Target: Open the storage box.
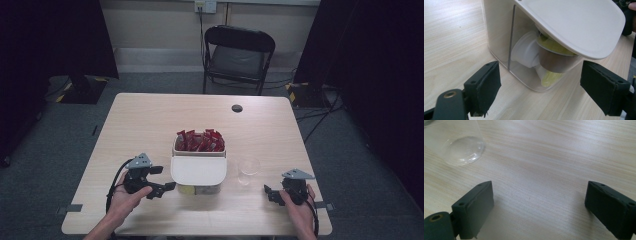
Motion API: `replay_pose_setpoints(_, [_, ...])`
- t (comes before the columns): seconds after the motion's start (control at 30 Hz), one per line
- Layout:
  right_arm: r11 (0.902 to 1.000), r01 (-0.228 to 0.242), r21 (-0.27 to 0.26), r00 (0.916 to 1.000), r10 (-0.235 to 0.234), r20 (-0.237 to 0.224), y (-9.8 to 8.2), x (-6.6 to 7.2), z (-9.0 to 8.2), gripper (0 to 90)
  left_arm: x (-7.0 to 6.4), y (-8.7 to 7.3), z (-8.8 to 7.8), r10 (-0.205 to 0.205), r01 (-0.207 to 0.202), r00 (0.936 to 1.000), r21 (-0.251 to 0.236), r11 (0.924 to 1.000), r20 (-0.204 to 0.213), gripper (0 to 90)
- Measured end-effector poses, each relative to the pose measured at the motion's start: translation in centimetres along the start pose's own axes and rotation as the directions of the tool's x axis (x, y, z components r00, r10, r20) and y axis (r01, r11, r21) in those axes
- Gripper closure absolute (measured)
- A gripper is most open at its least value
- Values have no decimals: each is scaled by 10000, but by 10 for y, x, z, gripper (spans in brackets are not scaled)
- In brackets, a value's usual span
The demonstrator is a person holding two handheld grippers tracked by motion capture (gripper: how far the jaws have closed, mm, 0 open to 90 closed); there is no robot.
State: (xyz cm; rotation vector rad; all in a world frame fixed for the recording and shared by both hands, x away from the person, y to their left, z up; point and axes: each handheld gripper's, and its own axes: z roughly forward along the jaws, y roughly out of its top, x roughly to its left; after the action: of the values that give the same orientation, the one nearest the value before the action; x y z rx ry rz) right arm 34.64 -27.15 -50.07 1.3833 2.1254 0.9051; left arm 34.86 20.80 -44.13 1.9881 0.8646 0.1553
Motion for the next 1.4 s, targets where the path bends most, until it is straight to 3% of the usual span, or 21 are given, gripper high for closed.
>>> replay_pose_setpoints(0.37, [10000,-10,-2,10000,10,4,0,0,0,78,-2,7,6,179,-183,9996,184,9997,221,140])
replay_pose_setpoints(0.5, [10000,-15,2,10000,15,5,0,0,0,79,-3,10,4,316,-317,9989,27,9995,334,153])
replay_pose_setpoints(0.73, [10000,-5,3,10000,5,4,0,0,0,78,-1,17,-2,176,-165,9994,-400,9991,281,157])
replay_pose_setpoints(1.4, [10000,-7,4,10000,7,4,0,0,0,78,-4,34,-2,429,-415,9987,-525,9978,267,157])
